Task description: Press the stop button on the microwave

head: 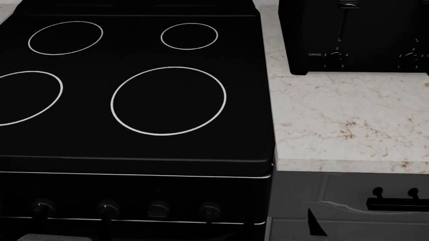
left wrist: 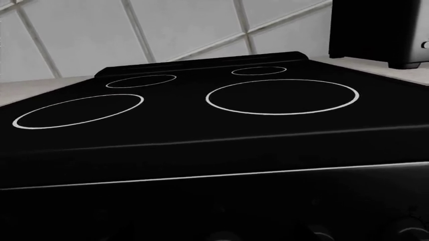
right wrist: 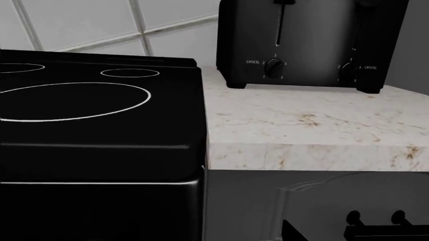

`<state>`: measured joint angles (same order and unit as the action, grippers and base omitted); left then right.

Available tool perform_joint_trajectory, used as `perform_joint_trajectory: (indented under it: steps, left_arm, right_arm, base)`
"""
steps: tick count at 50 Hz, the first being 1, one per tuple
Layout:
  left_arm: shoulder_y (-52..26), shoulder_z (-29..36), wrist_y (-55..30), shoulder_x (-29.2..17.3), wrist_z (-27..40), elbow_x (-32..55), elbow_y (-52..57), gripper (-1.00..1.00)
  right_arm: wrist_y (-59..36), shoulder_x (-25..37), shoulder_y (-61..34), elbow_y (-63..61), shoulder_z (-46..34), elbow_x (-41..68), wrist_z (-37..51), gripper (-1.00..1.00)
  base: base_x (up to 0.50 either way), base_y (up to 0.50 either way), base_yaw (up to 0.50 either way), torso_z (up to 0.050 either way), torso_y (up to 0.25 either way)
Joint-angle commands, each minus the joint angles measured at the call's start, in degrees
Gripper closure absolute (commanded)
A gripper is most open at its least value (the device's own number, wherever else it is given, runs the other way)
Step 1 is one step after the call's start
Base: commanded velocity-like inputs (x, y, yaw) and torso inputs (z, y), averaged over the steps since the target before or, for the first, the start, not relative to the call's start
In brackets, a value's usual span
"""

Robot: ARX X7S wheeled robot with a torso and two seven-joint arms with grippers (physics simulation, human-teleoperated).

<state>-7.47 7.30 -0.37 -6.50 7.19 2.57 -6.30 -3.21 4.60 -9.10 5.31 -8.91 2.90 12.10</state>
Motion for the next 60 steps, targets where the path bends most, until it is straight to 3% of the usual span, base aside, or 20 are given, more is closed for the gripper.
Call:
perform_joint_trajectory:
  steps: [1, 11, 14, 19, 22, 24, 25, 27, 29, 32, 33, 42, 56, 60]
  left_arm:
    - [1.06, 0.51, -1.78, -0.82, 0.89, 0.44, 2.91, -1.00]
    - [6.83, -3.93, -2.69, -4.45, 3.29, 1.48, -4.21, -1.00]
    - [8.41, -5.88, 1.36, -5.82, 6.58, -0.45, -12.27, -1.00]
    - [8.81, -7.94, 9.34, -6.05, 5.51, 2.07, -24.34, -1.00]
    - [4.92, -8.64, 18.87, -5.70, 5.38, 2.09, -42.25, -1.00]
    - [-1.72, -7.62, 29.32, -5.34, 6.14, 0.14, -59.05, -1.00]
    - [-3.75, -8.57, 31.95, -4.88, 3.39, 1.59, -67.65, -1.00]
    - [-1.68, -8.91, 27.67, -4.85, 5.38, 0.34, -68.69, -1.00]
    - [0.28, -13.97, 24.53, -4.47, 0.75, 3.07, -68.69, -1.00]
    - [3.66, -14.17, 19.13, -5.02, 7.01, -1.68, -68.70, -1.00]
    - [4.65, -15.62, 17.84, -4.89, 5.61, -0.91, -68.70, -1.00]
    - [6.42, -19.48, 15.45, -4.11, 3.54, -1.97, -68.70, -1.00]
    - [6.42, -19.48, 15.45, -4.11, 3.54, -1.97, -68.70, -1.00]
    - [6.42, -19.48, 15.45, -4.11, 3.54, -1.97, -68.70, -1.00]
  right_arm:
    - [-3.47, 1.27, 0.60, -6.25, -0.60, 0.58, 1.39, -1.00]
    - [-19.63, 2.13, -6.22, -22.89, -0.49, 1.48, 2.77, -1.00]
    - [-25.30, 2.84, -9.83, -29.43, -0.82, 0.39, 3.58, -1.00]
    - [-32.33, 2.56, -14.18, -33.51, -1.02, 1.44, 3.94, -1.00]
    - [-36.17, 3.02, -18.70, -37.35, -1.51, 0.25, 4.86, -1.00]
    - [-39.70, 3.06, -22.76, -38.55, -1.30, 0.33, 4.82, -1.00]
    - [-40.86, 3.14, -24.37, -38.73, -1.42, 0.15, 4.89, -1.00]
    - [-45.00, 2.83, -30.30, -38.85, -0.66, 0.96, 4.34, -1.00]
    - [-47.04, 2.89, -33.55, -38.85, -0.47, 1.09, 4.24, -1.00]
    - [-50.77, 2.21, -39.10, -39.17, 0.34, 2.07, 3.80, -1.00]
    - [-52.38, 1.57, -41.75, -38.36, 0.93, 2.53, 3.84, -1.00]
    - [-58.36, 0.21, -58.13, -31.17, -0.28, 2.53, 4.50, -1.00]
    - [-44.12, -2.42, -77.10, 4.17, -3.39, 0.96, 5.71, -1.00]
    - [-41.45, -2.62, -79.97, 9.38, -4.21, 0.91, 6.18, -1.00]
  base:
    - [0.00, 0.00, 0.00, 0.050, 0.039]
    - [0.00, 0.00, 0.00, 0.050, 0.040]
    - [0.00, 0.00, 0.00, 0.050, 0.042]
    - [0.00, 0.00, 0.00, 0.050, 0.043]
    - [0.00, 0.00, 0.00, 0.050, 0.044]
    - [0.00, 0.00, 0.00, 0.050, 0.043]
    - [0.00, 0.00, 0.00, 0.050, 0.043]
    - [0.00, 0.00, 0.00, 0.050, 0.043]
    - [0.00, 0.00, 0.00, 0.050, 0.045]
    - [0.00, 0.00, 0.00, 0.050, 0.044]
    - [0.00, 0.00, 0.00, 0.050, 0.043]
    - [0.00, 0.00, 0.00, 0.050, 0.043]
    - [0.00, 0.00, 0.00, 0.050, 0.043]
    - [0.00, 0.00, 0.00, 0.050, 0.044]
